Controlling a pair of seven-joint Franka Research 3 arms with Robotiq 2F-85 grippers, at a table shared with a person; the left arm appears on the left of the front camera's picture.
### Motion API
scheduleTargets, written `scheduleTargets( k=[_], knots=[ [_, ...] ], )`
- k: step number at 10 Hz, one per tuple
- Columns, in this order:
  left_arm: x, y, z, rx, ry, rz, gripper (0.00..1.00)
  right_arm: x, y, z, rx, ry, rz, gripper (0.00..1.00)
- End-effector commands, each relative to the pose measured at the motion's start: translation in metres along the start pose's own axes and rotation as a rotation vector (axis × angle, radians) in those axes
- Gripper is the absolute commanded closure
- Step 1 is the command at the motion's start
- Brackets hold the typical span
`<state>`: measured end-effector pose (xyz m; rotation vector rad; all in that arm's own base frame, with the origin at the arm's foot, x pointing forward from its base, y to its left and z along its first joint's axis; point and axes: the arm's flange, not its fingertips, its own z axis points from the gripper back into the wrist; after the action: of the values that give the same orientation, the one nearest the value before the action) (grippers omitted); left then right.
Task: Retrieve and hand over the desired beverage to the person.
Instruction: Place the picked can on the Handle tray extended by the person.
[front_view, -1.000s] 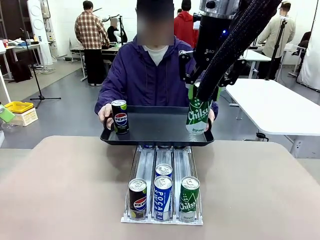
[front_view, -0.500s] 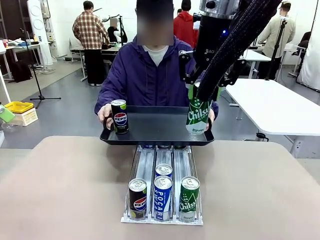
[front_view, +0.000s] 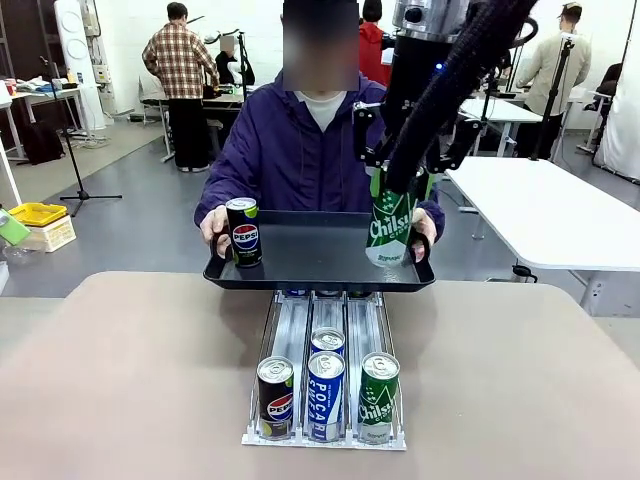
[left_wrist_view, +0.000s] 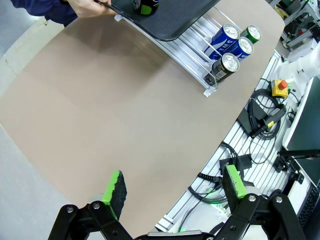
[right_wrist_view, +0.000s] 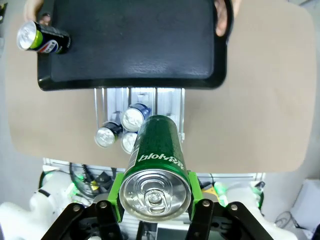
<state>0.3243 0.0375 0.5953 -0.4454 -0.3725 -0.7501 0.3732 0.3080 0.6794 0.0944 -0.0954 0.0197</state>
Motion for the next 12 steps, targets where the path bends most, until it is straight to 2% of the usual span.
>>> scheduleTargets(
  k=[1, 3, 6, 9, 12],
  knots=[
    [-0.001, 0.001, 0.002, -0.009, -0.003, -0.013, 0.0, 0.047, 0.016, 0.011, -0.003, 0.03, -0.02, 0.42],
    [-0.001, 0.001, 0.002, -0.009, -0.003, -0.013, 0.0, 0.089, 0.018, -0.006, 0.001, 0.044, -0.04, 0.42],
    [-0.001, 0.001, 0.002, -0.009, -0.003, -0.013, 0.0, 0.135, 0.021, -0.038, -0.021, 0.027, -0.067, 0.42],
    [-0.001, 0.001, 0.002, -0.009, -0.003, -0.013, 0.0, 0.159, 0.025, -0.071, -0.012, 0.009, -0.084, 0.42],
    [-0.001, 0.001, 0.002, -0.009, -0.003, -0.013, 0.0, 0.172, 0.026, -0.095, -0.027, 0.05, -0.087, 0.42]
  ],
)
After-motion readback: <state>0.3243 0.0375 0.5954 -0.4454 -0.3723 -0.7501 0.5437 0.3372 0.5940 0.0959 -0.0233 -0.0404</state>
